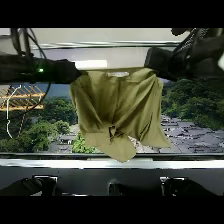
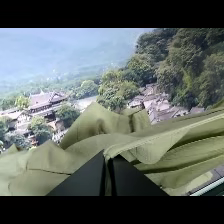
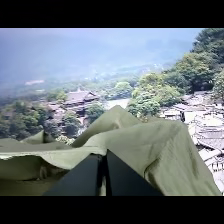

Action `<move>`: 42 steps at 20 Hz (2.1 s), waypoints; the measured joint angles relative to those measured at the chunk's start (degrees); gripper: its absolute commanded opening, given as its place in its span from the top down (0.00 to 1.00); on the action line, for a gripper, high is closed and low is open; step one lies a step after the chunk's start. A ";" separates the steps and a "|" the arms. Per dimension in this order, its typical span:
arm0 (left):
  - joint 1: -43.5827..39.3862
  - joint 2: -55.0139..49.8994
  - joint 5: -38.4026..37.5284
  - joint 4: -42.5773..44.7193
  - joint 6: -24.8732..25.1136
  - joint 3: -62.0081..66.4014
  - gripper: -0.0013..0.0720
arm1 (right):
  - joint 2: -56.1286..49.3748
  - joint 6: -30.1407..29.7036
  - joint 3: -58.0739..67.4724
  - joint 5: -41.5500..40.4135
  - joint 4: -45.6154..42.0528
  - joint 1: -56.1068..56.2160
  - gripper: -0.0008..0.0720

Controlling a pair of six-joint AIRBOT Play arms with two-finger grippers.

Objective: Fold the clothes and pants, and hang the long-sleeved shirts on hangers.

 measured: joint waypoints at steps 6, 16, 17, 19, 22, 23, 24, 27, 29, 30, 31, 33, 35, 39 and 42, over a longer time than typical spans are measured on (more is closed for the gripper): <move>-0.04 0.28 0.04 2.78 -2.25 -0.31 0.94 | 0.04 -2.86 -0.57 1.25 0.90 -0.02 0.94; 0.00 -3.50 0.50 5.22 -6.32 -14.34 0.94 | 0.74 -3.69 -25.05 -8.44 0.37 -0.04 0.93; 0.00 -3.54 0.83 5.25 -6.43 -15.93 0.94 | 0.76 -2.82 -27.10 -9.44 0.79 -0.04 0.93; 0.00 -3.61 1.95 5.29 -6.62 -18.01 0.94 | 0.79 -0.81 -30.47 -11.13 1.42 -0.04 0.93; 0.00 -3.69 3.30 5.42 -6.78 -19.47 0.94 | 0.81 2.49 -34.01 -13.35 2.23 -0.04 0.93; 0.00 -3.72 3.52 5.44 -6.80 -19.69 0.94 | 0.81 3.50 -34.71 -13.79 2.43 -0.04 0.93; 0.00 -3.74 3.76 5.44 -6.80 -19.87 0.94 | 0.81 4.28 -35.23 -14.19 2.49 -0.04 0.93; -0.02 -3.91 4.11 5.42 -6.86 -20.20 0.94 | 0.81 6.64 -36.15 -14.88 2.67 -0.04 0.93; -0.02 -4.02 4.22 5.31 -7.28 -20.39 0.93 | 0.74 7.61 -36.39 -15.08 2.67 -0.07 0.93; -0.02 -4.02 4.31 5.29 -7.34 -20.44 0.79 | 0.70 7.91 -36.48 -15.26 2.62 -0.07 0.93; -0.02 -4.04 4.28 5.35 -7.50 -20.46 0.50 | 0.66 8.15 -36.52 -15.43 2.36 -0.07 0.93; 0.17 -3.93 4.24 5.53 -7.72 -20.50 0.15 | 0.63 8.61 -36.59 -15.69 2.03 -0.11 0.93; 0.92 -3.48 3.72 5.18 -7.43 -20.31 0.15 | 0.63 8.57 -36.61 -16.37 2.29 -0.09 0.93; 6.60 -0.81 0.55 5.88 -4.98 -20.06 0.15 | 0.63 7.56 -36.61 -17.84 2.47 -0.09 0.93; 15.28 3.26 -1.36 8.83 -2.05 -22.18 0.15 | 0.63 6.34 -36.61 -18.29 2.89 -0.09 0.93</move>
